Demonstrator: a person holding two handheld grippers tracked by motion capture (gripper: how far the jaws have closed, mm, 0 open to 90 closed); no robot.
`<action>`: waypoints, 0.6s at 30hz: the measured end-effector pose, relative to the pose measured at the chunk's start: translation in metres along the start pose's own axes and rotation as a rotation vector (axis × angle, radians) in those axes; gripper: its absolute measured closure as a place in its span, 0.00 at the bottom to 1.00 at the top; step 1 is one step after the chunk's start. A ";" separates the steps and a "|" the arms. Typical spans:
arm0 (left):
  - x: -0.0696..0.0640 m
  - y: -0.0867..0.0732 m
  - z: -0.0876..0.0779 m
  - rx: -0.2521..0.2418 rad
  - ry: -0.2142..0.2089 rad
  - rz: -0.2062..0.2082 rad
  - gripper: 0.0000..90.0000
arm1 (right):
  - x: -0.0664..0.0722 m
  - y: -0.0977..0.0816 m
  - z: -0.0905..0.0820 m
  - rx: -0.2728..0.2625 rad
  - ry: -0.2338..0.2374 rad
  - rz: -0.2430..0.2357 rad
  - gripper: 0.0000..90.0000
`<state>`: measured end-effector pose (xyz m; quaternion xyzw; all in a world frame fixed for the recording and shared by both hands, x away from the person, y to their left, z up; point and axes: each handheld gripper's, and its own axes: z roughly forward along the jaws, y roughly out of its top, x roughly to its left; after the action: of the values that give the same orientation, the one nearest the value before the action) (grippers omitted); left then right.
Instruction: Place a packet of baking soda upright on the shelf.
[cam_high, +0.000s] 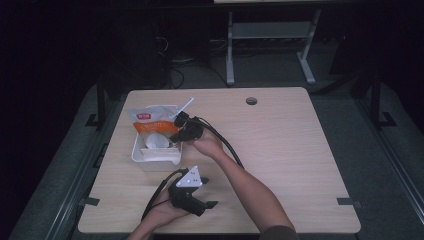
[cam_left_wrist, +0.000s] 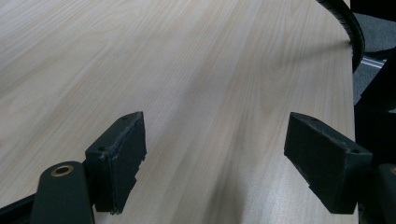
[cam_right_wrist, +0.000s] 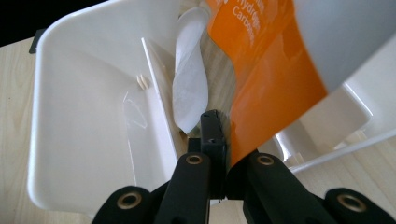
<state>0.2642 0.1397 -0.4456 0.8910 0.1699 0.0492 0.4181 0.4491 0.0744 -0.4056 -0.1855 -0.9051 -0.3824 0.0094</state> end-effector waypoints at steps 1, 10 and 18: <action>0.000 0.000 0.000 0.000 0.000 0.000 0.23 | 0.000 0.000 0.000 0.000 0.000 0.000 0.99; 0.000 0.000 0.001 0.001 -0.003 0.000 0.23 | -0.002 0.000 -0.002 0.021 0.008 -0.001 0.97; -0.001 0.000 0.001 0.001 -0.004 0.000 0.23 | -0.001 -0.002 0.003 0.040 -0.015 0.014 0.98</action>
<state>0.2638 0.1390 -0.4459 0.8913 0.1690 0.0476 0.4180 0.4500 0.0747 -0.4094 -0.1945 -0.9112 -0.3629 0.0089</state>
